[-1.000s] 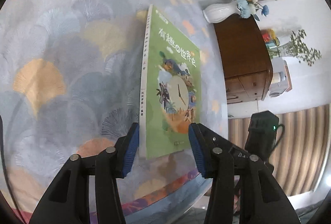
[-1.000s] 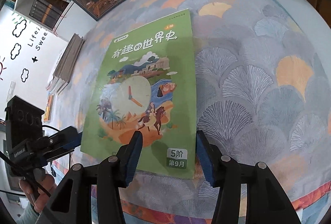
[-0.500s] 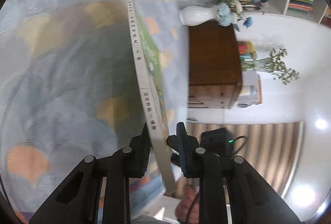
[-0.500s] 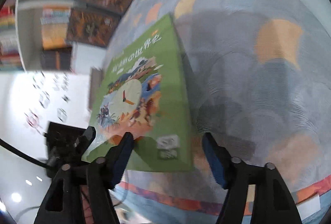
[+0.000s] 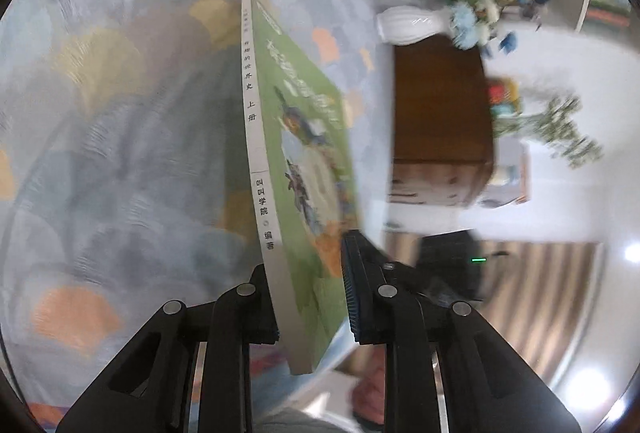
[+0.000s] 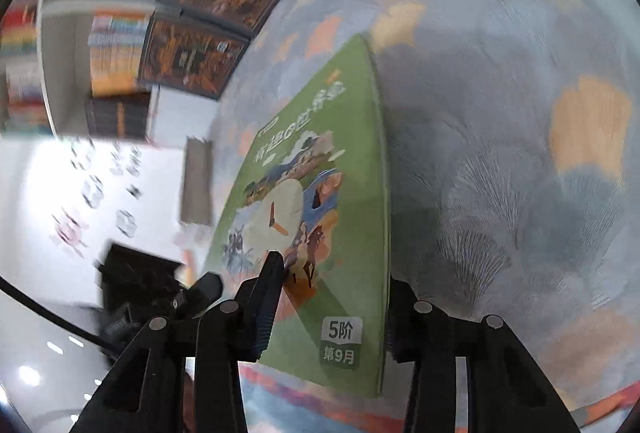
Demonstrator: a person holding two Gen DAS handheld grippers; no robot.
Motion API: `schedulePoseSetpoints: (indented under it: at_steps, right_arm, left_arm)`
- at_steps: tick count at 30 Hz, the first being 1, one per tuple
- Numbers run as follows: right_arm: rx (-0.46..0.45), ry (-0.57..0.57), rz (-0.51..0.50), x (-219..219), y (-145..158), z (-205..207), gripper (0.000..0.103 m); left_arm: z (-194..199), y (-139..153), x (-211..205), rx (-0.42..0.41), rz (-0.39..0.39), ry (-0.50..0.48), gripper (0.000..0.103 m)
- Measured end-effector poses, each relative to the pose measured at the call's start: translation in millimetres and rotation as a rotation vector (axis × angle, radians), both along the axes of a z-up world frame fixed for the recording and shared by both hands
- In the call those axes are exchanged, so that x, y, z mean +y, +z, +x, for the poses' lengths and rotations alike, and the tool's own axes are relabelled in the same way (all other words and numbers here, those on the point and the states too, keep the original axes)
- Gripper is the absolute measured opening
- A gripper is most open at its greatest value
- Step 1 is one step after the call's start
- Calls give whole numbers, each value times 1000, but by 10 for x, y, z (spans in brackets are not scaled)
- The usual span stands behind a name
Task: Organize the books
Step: 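Lift the green book upright with the left gripper, then carry the green book with the left gripper to the book stack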
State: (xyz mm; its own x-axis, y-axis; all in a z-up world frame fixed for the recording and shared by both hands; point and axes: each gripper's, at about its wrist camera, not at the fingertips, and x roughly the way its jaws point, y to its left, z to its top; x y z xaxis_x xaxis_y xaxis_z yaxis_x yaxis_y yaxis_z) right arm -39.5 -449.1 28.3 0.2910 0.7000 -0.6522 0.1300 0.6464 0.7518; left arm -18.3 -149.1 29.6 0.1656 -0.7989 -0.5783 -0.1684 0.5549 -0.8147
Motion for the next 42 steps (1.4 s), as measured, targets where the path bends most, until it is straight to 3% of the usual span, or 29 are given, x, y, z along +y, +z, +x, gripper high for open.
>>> schedulePoseSetpoints:
  at_steps: [6, 13, 20, 29, 35, 42]
  right_arm:
    - [-105, 91, -273, 304, 284, -7, 42]
    - [-163, 125, -349, 436, 423, -116, 42]
    - [-268, 149, -384, 686, 763, -192, 42]
    - [-333, 169, -373, 1422, 1132, -37, 42]
    - [-413, 204, -338, 2180, 1425, 186, 42]
    - [-458, 254, -300, 3179, 1530, 471, 43]
  left_arm:
    - [-33, 197, -181, -106, 261, -107, 22]
    - [-149, 487, -270, -252, 428, -184, 24]
    - [-157, 787, 48, -317, 382, -152, 24]
    - [-86, 1109, 759, -358, 357, -63, 24]
    - [4, 1391, 1450, -426, 378, 10, 24]
    - [144, 1513, 2385, -457, 402, 99, 24]
